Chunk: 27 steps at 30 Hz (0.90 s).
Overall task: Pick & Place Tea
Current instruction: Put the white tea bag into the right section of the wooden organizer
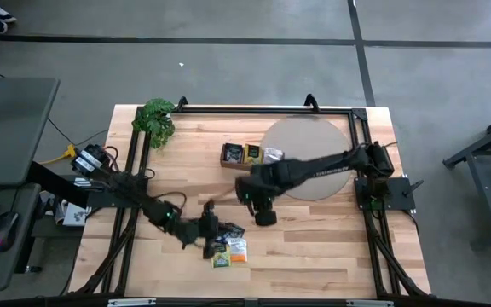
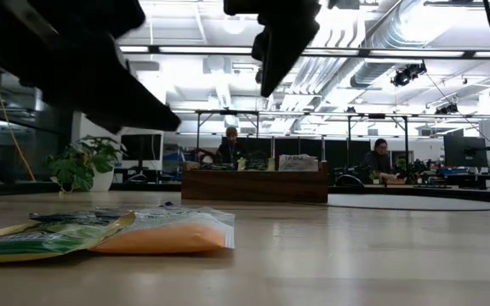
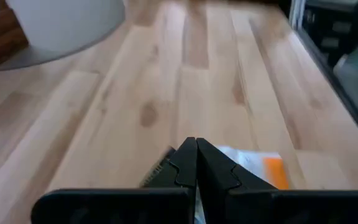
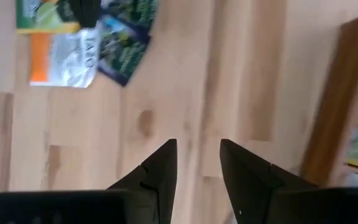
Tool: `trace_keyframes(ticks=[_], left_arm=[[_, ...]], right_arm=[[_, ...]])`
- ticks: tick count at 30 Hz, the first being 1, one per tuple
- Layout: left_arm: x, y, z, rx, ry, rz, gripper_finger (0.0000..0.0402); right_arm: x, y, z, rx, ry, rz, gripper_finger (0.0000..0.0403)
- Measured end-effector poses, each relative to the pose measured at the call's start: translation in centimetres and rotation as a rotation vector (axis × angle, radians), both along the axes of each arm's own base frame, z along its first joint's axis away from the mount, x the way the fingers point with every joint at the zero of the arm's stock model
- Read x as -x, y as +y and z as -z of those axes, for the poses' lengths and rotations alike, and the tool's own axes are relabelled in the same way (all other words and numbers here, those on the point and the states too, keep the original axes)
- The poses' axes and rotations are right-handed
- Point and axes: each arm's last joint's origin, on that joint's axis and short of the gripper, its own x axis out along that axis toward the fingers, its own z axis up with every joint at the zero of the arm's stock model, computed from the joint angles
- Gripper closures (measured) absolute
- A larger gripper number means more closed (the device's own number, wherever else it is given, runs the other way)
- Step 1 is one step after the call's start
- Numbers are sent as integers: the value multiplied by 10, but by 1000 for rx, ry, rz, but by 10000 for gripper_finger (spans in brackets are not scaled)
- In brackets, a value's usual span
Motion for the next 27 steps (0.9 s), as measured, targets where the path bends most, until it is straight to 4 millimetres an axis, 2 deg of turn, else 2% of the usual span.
trace_keyframes(ticks=[3,7,14,17,20,24,27], left_arm=[[0,-20,-9,-46,61,8,401],[0,-46,-23,-24,78,37,401],[-11,-89,-8,-6,93,91,401],[-20,-96,7,-10,125,75,401],[-31,-104,12,-2,122,70,401],[-42,-104,27,-19,172,49,401],[-50,-100,29,-1,196,16,401]], right_arm=[[5,21,13,21,18,-15,284],[10,44,37,27,2,-22,284],[16,71,71,-21,-87,0,284],[15,79,78,-65,-149,24,284],[16,86,86,-107,-188,43,284],[20,91,96,-108,-215,63,284],[24,92,103,-99,-211,86,284]])
